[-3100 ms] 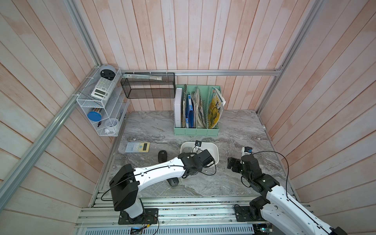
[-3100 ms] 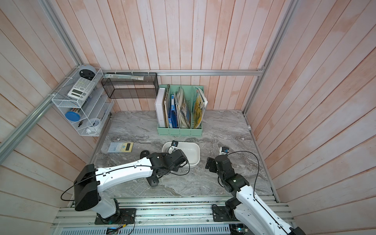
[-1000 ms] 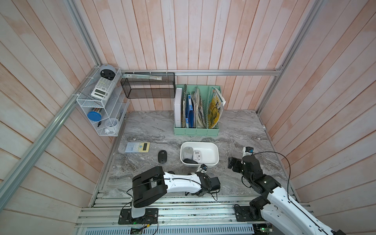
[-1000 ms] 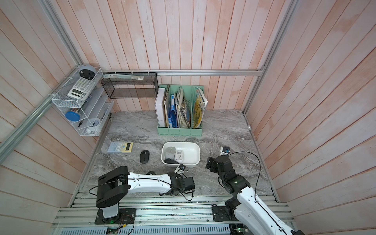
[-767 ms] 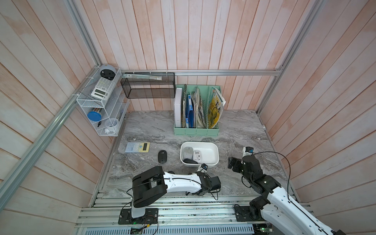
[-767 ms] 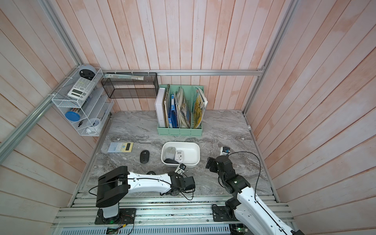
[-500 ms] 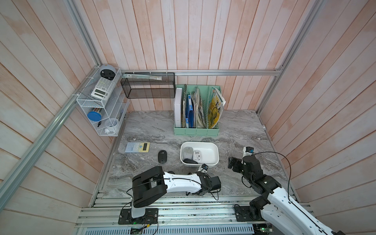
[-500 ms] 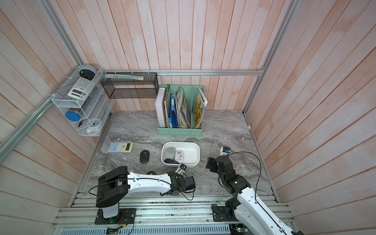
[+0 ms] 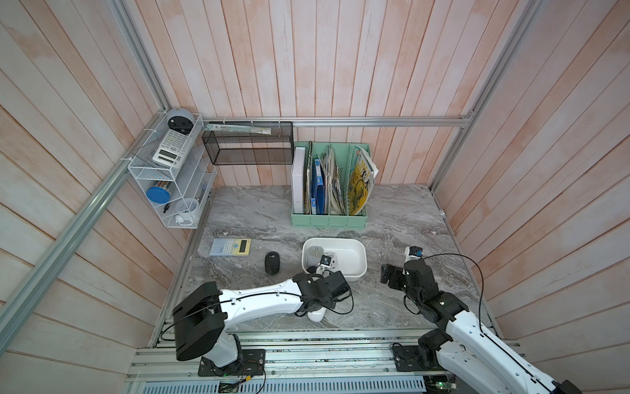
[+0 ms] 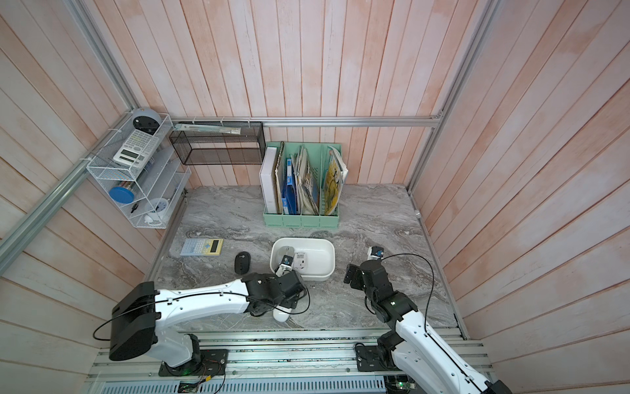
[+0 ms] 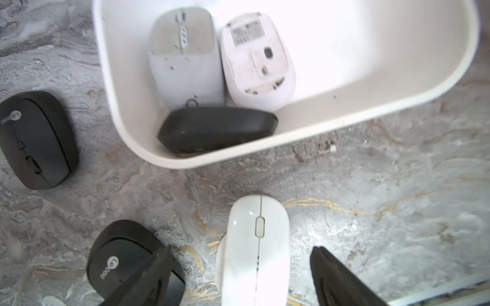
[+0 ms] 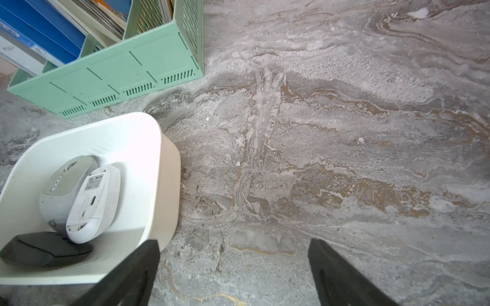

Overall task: Take out the mouse from the storage box
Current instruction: Place the mouse at the center of the board, then pick up the mouse from the storage box.

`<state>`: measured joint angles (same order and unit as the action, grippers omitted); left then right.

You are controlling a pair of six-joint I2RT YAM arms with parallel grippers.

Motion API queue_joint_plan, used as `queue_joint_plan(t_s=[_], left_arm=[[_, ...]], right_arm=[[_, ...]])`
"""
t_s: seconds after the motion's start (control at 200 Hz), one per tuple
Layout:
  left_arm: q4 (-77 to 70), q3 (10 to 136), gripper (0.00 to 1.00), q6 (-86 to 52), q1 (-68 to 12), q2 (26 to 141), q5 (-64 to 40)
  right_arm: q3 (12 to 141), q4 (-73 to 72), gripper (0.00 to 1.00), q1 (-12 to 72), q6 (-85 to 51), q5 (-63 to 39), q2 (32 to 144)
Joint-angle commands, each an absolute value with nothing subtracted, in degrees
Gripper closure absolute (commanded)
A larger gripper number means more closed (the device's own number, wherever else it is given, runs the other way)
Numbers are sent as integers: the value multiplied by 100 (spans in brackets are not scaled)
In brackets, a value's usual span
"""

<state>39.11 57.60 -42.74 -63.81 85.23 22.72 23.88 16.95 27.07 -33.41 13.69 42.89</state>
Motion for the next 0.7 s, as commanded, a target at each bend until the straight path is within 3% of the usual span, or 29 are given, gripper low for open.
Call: queue_joint_plan(t_s=[0.0, 0.43, 0.695], left_arm=[[3388, 5310, 10, -4322, -5899, 7818, 2048], [2445, 3672, 3, -4089, -3330, 5677, 1287], [2164, 3099, 0, -3665, -3023, 5099, 1328]], right_arm=[[2769, 1832, 5, 2698, -3370, 1033, 4503], [3984, 1962, 5, 3815, -3515, 1302, 6154], [4765, 1837, 5, 4112, -3579, 1068, 7402]])
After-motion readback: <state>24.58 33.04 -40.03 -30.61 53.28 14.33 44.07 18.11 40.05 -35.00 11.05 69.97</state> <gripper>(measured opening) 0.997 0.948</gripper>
